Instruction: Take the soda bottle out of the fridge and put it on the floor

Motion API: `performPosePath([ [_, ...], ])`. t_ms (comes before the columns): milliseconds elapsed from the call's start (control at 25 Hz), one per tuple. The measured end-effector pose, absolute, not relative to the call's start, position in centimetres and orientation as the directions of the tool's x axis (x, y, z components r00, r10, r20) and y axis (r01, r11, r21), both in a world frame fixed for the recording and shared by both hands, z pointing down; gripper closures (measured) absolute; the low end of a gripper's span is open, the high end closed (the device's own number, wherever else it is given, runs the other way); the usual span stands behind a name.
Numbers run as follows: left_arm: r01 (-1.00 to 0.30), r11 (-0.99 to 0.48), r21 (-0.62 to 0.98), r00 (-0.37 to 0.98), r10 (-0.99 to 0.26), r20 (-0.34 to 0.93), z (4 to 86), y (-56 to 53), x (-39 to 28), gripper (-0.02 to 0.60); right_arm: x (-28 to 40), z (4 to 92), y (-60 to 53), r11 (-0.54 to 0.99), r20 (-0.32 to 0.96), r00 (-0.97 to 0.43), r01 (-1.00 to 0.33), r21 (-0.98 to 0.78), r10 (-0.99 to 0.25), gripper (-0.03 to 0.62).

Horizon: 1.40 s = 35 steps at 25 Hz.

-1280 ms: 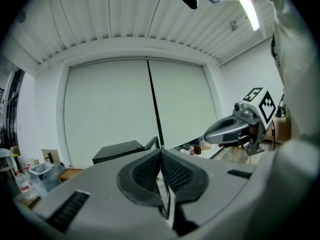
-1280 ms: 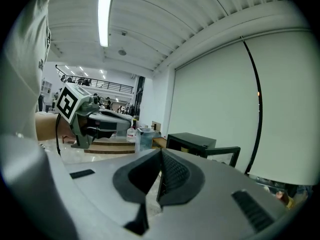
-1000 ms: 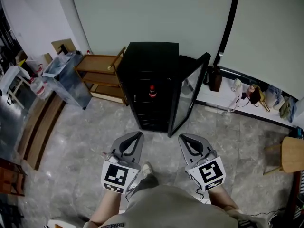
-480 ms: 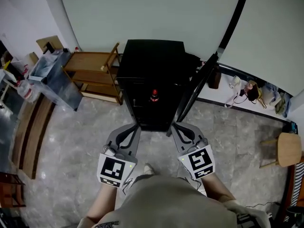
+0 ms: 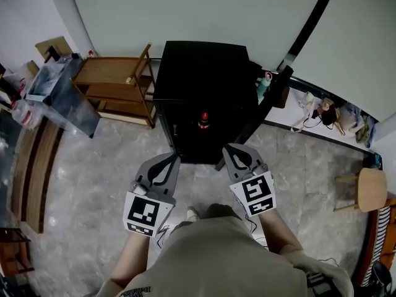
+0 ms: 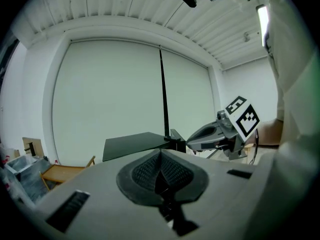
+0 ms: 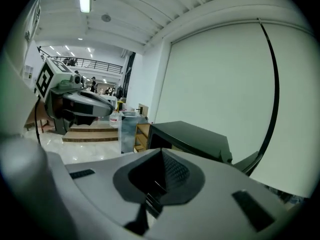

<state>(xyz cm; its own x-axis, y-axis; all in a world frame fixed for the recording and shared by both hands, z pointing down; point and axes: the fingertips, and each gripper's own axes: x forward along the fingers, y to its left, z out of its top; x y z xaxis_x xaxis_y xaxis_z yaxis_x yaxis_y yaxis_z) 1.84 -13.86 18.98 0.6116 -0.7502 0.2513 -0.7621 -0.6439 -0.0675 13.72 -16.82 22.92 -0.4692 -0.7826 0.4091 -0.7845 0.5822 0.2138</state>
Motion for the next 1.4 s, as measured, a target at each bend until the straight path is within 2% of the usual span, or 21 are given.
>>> performPosePath([
  [600,-0.838,-0.545,-0.003,0.517,-0.797,0.312,23.1,-21.1,1.3,0.574,12.7,33.6,-28.0,0.653,0.526,-0.502,-0.745,0.141,-0.686,0.595],
  [840,-0.872,-0.489,-0.001,0.459,-0.82,0.343,25.0,-24.0,1.6,0.575,12.8,38.7,-32.4,0.664,0.56,-0.509,-0.741,0.1,-0.653,0.468],
  [1400,-0.925,-0.38,0.019,0.351,-0.831,0.432,28.8,-26.8,2.2,0.575,13.4,50.2,-38.4,0.671,0.667,-0.425,-0.726,0.152,-0.611,0.433],
])
